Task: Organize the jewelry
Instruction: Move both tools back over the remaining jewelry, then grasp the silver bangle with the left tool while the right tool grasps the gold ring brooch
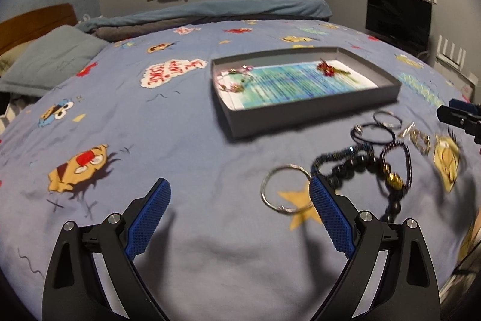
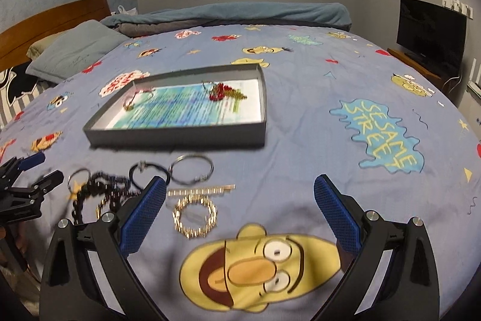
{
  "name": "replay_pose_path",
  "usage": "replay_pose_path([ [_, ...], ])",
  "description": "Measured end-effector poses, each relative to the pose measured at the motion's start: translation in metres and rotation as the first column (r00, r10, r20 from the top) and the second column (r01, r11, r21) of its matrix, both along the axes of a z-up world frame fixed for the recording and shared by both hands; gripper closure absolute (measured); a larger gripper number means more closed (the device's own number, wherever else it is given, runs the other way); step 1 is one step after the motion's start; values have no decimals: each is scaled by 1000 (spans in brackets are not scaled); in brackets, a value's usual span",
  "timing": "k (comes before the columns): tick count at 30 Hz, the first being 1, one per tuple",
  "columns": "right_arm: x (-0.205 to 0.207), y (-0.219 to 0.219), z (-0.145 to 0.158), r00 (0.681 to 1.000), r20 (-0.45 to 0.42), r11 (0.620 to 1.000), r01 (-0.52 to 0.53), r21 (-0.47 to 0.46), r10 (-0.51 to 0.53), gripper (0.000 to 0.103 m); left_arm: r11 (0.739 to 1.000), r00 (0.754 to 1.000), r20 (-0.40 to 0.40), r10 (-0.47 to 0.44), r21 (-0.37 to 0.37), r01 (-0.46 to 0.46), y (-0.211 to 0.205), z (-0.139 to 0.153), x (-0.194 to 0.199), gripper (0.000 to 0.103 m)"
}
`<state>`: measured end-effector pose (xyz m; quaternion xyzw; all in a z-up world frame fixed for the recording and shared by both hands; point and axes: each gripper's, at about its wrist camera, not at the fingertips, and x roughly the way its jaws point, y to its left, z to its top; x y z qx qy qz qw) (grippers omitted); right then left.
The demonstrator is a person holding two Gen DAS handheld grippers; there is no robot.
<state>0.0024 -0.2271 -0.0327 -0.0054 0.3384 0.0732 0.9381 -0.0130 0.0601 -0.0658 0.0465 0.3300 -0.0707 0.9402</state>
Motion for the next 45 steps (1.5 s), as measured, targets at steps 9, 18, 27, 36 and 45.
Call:
replay_pose_path([
  [9, -13, 9, -25, 999, -17, 999, -34, -22, 33, 7, 997, 999, 10, -48, 64, 47, -16, -17, -2, 14],
  [18, -8, 19, -34, 997, -38, 997, -68, -30, 67, 29, 995, 996, -9, -85, 57, 86, -28, -20, 0, 28],
  [27, 1, 29, -39, 995, -30, 994, -99, -48, 98, 37, 993, 992, -50, -116, -33, 115, -26, -23, 12, 36],
  [36, 0, 36, -43, 990, -4, 988, -142, -64, 142, 61, 990, 992, -40, -123, -74, 120, -22, -23, 13, 56],
  [45, -5, 29, -36, 991, 33, 991, -131, -27, 132, 61, 989, 993, 7, -121, -84, 121, -18, -10, 4, 56],
])
